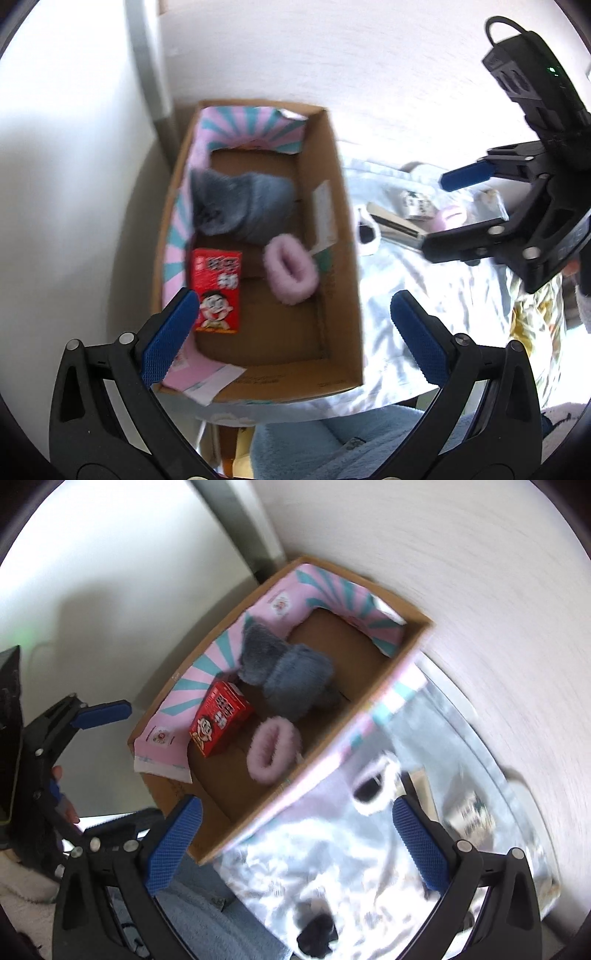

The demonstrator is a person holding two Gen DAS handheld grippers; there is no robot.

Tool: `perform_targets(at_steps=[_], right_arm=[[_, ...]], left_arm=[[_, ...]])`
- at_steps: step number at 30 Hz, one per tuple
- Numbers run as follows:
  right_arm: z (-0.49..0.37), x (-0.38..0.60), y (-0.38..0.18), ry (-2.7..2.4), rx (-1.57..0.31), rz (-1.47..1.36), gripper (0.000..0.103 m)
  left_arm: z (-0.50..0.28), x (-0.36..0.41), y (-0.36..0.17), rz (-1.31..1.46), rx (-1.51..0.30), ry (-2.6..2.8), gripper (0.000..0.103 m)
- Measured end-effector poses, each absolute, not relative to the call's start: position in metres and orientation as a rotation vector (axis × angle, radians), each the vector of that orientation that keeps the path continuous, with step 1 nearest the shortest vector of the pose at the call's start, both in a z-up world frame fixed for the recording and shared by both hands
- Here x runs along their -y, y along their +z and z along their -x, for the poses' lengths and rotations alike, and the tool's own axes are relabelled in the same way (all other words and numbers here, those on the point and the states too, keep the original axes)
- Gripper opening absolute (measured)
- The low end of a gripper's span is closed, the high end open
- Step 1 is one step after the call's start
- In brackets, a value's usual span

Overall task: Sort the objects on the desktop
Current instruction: 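Move both tools back from the box over the table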

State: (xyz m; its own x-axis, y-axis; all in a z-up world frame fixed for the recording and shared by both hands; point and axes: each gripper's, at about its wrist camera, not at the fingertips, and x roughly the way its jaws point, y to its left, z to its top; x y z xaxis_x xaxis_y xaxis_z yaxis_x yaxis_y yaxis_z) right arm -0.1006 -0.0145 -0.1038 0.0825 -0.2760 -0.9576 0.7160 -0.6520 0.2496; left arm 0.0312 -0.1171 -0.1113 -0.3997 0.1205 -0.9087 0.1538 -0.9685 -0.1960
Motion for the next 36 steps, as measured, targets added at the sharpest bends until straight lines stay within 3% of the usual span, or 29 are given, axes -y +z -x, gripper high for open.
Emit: perform_targets(at_steps=[7,11,23,29,36], right_arm=[[0.097,-0.066,-0.069,-1.825,-0.447,-1.661,0.103],[0.094,-0.130,-0.053,-1.939,-0.357,-1.717,0.103],[0.066,-0.266,-0.077,-2.097,-0.194,-1.929,0.103],[0.057,-0.293,-0.099,-2.146,-0.150,-1.891,0.103],[0.064,-0.302,-0.126,-2.144,-0.091,-1.847,0.103]], left_arm=[[-0.004,0.067,-0.095,-1.762,-0.257,-2.710,0.103],[0.018,0.034,-0.097,-1.845,-0.193,-2.755,0.103],[0.050,-0.036,-0.118,-1.962,0.188,-2.715,0.103],[0.049,-0.057,-0.147,-1.965,0.168,-2.687,0.103],[0.042,-0.059,-0.185,-1.847,-0.001,-2.560,0.103]])
